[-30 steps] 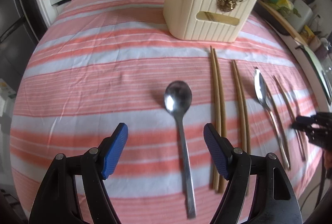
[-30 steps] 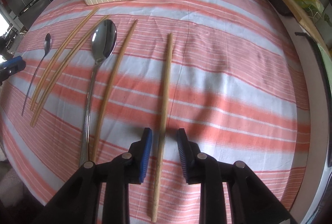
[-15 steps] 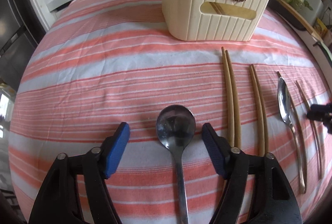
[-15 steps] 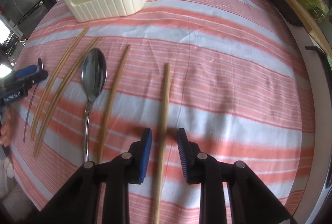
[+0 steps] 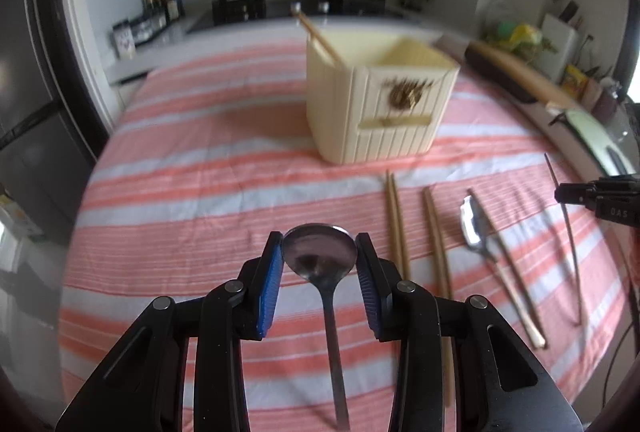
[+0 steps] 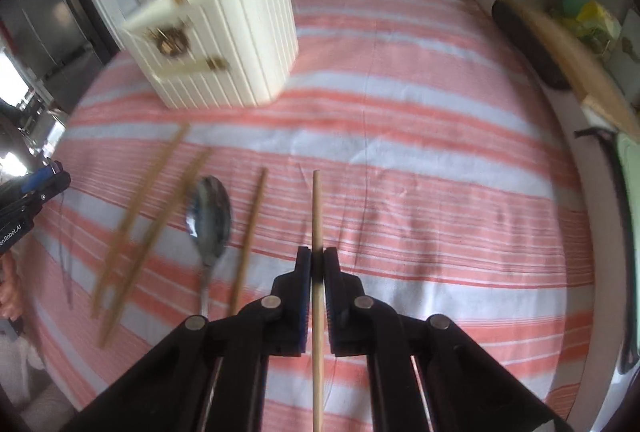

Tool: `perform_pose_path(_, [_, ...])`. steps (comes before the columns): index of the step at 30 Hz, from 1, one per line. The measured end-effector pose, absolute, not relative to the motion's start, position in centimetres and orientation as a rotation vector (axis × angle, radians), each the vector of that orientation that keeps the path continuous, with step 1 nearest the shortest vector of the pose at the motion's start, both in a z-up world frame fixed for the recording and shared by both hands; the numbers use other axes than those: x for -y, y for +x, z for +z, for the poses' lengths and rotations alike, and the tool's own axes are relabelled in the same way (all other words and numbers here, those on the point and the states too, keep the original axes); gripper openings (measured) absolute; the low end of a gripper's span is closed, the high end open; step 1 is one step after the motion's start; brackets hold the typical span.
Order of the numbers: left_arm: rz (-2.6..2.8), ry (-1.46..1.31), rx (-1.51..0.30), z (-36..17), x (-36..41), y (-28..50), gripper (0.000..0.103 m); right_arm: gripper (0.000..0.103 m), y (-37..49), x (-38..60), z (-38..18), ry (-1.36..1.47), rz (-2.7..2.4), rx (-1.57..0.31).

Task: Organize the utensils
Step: 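Lift the spoon and chopstick and carry both over the cream holder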

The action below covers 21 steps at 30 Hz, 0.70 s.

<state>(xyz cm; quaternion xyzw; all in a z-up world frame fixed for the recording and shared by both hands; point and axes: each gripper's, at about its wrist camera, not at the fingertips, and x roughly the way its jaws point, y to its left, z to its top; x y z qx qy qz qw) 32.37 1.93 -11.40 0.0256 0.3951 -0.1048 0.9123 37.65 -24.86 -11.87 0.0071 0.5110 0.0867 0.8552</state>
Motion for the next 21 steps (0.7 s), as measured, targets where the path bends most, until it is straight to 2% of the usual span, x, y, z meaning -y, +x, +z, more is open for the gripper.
perform_pose_path(5, [-0.252, 0.027, -0.711, -7.2, -3.2, 28.9, 0.036, 0.006, 32.3, 24.9, -6.9, 0.02, 0.222, -0.957])
perform_pose_path(12, [-0.267, -0.007, -0.673, -5.0, -3.8, 27.2, 0.036, 0.006, 25.4, 24.8, -2.9, -0.011, 0.231, -0.85])
perform_pose_path(21, [-0.265, -0.043, -0.669, -2.9, -4.9, 25.9, 0.036, 0.006, 22.8, 24.4, 1.8, 0.029, 0.253, -0.683])
